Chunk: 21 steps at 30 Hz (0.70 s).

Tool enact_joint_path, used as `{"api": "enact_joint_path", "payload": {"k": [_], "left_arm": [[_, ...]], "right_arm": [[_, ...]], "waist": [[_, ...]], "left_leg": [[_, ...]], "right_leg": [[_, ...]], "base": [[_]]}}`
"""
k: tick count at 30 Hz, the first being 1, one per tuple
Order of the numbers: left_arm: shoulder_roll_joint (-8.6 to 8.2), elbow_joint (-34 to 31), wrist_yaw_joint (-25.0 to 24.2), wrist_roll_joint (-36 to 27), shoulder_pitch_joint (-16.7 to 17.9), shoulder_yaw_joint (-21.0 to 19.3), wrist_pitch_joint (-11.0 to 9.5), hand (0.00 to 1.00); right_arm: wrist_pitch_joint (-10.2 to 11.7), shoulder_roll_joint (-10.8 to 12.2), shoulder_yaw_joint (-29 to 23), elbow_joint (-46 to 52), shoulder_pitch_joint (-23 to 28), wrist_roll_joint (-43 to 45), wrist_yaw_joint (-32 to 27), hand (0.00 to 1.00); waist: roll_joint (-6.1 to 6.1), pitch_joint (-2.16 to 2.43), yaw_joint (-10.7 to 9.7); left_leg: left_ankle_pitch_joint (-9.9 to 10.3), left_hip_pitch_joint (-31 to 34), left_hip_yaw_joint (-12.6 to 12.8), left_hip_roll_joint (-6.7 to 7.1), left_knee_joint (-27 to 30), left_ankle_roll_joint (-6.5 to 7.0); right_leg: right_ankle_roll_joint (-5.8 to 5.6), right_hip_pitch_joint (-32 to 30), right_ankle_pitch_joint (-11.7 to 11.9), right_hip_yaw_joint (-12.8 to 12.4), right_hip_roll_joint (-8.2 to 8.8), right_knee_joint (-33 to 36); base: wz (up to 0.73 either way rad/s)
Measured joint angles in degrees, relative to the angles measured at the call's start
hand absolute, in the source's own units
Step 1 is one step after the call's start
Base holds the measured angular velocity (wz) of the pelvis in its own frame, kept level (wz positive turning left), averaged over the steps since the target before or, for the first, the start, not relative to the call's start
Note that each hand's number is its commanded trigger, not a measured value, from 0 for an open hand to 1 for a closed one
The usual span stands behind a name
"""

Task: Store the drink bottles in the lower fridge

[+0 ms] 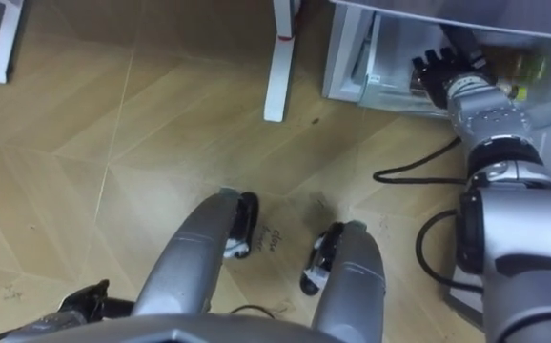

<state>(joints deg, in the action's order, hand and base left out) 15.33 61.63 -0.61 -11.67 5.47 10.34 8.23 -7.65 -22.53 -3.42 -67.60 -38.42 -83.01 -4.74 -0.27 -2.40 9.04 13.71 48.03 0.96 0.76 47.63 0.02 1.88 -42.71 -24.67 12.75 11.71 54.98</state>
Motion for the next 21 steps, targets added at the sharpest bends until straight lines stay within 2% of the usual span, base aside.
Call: {"api": "enact_joint_path", "payload": {"k": [4,10,13,18,21], "left_arm": [[0.01,-0.06,0.02,-0.09,-0.05,0.02,0.06,0.00],[-0.02,0.15,0.02,-0.06,-2.14,0.04,-0.09,0.00],[-0.13,0.21,0.00,-0.02,-2.76,0.05,-0.05,0.00],[-0.11,0.24,-0.55,-0.03,-2.92,0.23,-0.06,0.00],[-0.02,0.28,-1.14,-0.03,-2.71,-0.04,-0.01,0.00]], "right_arm": [[-0.05,0.01,0.22,0.00,1.58,0.03,1.13,0.00],[-0.09,-0.08,2.26,-1.71,2.57,0.08,4.29,0.00],[-1.14,-0.07,2.31,-1.79,2.60,0.27,6.05,0.00],[-1.27,-0.07,2.48,-1.78,4.04,0.77,7.81,0.00],[-2.60,-0.05,2.48,-1.78,4.37,2.31,8.09,0.00]], "waist": [[0.11,-0.03,0.37],[0.19,-0.08,0.34],[0.43,-0.15,0.29],[0.53,-0.20,-0.25],[0.55,-0.19,-0.84]], "left_leg": [[-0.45,-2.47,0.50,0.01,-2.56,0.25],[-0.59,-5.31,0.88,-0.13,-5.58,0.37],[-0.61,-5.92,1.55,-0.54,-6.55,0.43],[-0.54,-7.74,2.08,-0.77,-8.19,0.57],[-0.55,-9.21,2.14,-1.00,-9.25,0.58]], "right_leg": [[-0.49,2.20,0.85,-0.21,-0.35,-2.67],[-1.42,4.80,1.83,-1.32,-1.41,-6.50],[-1.40,5.29,2.54,-1.31,-1.81,-8.01],[-1.77,7.29,2.87,-1.24,-2.04,-10.15],[-2.10,8.79,3.32,-1.50,-2.73,-12.13]], "base": [[-0.05],[-0.07],[-0.14],[-0.02],[-0.04]]}}
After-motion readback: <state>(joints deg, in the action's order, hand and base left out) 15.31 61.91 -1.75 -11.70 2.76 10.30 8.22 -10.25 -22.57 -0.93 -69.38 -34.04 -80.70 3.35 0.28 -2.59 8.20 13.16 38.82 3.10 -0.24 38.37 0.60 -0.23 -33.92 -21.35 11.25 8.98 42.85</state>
